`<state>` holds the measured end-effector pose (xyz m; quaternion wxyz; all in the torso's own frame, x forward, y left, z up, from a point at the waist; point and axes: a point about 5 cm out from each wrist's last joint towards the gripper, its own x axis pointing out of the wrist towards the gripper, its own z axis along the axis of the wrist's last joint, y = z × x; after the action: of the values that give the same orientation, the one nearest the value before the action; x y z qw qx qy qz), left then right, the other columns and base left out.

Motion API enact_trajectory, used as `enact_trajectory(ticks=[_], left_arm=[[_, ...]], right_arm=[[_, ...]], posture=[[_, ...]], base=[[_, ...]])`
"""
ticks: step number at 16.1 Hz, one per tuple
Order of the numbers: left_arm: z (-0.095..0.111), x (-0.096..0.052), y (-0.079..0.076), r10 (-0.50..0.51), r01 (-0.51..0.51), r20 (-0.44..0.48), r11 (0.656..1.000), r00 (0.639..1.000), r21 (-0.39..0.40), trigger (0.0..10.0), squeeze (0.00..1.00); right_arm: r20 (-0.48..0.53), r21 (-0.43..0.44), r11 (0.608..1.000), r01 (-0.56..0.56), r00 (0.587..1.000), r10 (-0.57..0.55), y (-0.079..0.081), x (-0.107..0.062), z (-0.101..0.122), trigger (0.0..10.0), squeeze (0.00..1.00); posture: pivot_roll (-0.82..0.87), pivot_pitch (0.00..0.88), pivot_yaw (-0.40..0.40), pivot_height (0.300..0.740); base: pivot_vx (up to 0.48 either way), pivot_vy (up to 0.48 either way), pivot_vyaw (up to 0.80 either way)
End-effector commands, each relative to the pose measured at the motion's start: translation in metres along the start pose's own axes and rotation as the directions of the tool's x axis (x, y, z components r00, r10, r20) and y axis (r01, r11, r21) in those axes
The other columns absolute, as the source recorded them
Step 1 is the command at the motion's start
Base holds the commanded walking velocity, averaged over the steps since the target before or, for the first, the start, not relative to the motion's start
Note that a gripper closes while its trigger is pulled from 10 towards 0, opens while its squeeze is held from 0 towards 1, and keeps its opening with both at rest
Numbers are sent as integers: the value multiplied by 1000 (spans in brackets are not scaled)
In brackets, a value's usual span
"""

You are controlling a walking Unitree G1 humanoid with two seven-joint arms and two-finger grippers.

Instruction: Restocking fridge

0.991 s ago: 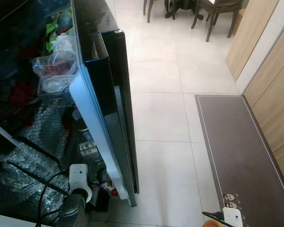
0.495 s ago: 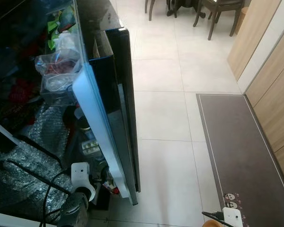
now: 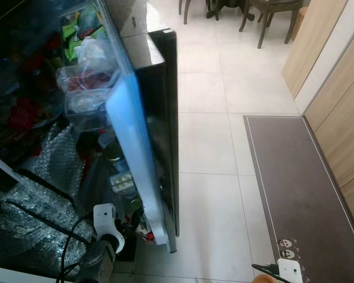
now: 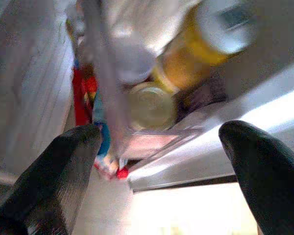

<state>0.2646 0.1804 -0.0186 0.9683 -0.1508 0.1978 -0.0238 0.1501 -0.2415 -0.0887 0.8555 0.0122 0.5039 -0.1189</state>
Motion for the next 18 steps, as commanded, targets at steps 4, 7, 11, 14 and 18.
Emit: enact_trajectory(ticks=[4, 7, 11, 14, 18], left_arm=[[-2, -10, 24, 113, -111, -16, 988, 993, 108, 10000, 0], [6, -14, 36, 183, -188, 49, 977, 982, 101, 10000, 0], [40, -10, 19, 88, -118, 277, 989, 957, 94, 10000, 0], [53, -10, 11, 54, -90, 343, 992, 938, 90, 10000, 0], [57, -12, 0, 18, -60, 363, 993, 932, 103, 10000, 0]], right_arm=[[-12, 2, 1000, -1, 1000, 1, 0, 0, -3, 10000, 0], [-12, -1, 1000, -1, 1000, 1, 0, 0, -3, 10000, 0], [-12, -11, 1000, -2, 1000, 2, -2, 0, -3, 10000, 0], [-12, -16, 1000, -4, 1000, 4, -2, 0, -3, 10000, 0], [-11, -20, 1000, -4, 1000, 4, -3, 0, -2, 10000, 0]], posture=[[-189, 128, 30, 740], [-188, 130, 28, 740], [-187, 133, 22, 740], [-182, 133, 19, 740], [-183, 131, 17, 740]], base=[[0, 0, 0], [0, 0, 0], [0, 0, 0], [0, 0, 0], [0, 0, 0]])
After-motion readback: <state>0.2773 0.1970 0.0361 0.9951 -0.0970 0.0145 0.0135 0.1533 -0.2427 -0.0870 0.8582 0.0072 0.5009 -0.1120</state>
